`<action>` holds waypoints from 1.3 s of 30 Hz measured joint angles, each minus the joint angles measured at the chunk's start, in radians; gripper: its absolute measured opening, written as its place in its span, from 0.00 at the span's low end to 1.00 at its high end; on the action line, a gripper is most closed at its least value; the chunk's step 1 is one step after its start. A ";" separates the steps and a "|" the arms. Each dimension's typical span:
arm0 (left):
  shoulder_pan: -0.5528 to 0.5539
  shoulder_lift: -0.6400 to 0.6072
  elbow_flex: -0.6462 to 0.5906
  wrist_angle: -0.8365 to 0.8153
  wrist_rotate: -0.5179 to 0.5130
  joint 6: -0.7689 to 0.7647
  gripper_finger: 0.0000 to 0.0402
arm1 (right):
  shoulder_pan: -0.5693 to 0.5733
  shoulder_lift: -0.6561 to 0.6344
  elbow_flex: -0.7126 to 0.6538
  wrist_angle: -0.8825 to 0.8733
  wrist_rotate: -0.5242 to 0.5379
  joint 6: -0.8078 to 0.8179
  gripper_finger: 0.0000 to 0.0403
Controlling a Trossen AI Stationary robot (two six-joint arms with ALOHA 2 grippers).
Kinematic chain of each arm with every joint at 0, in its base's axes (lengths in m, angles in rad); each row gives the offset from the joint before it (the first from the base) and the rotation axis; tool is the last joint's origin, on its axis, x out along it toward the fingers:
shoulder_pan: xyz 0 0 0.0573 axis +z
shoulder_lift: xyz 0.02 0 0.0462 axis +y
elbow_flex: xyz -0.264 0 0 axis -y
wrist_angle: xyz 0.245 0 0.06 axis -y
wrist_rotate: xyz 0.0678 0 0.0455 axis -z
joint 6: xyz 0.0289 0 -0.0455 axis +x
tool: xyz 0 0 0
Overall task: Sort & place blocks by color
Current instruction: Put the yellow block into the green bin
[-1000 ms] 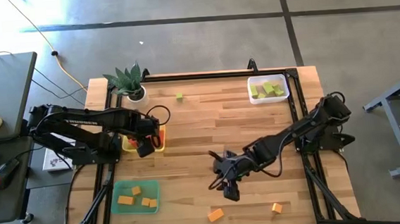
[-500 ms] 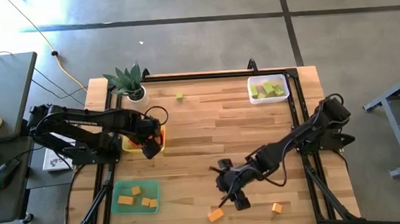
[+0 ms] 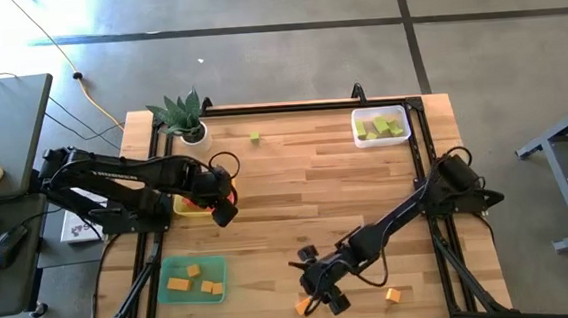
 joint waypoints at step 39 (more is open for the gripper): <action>0.000 0.000 0.000 0.016 -0.006 -0.021 0.53 | 0.070 0.196 0.002 0.100 0.064 0.120 0.24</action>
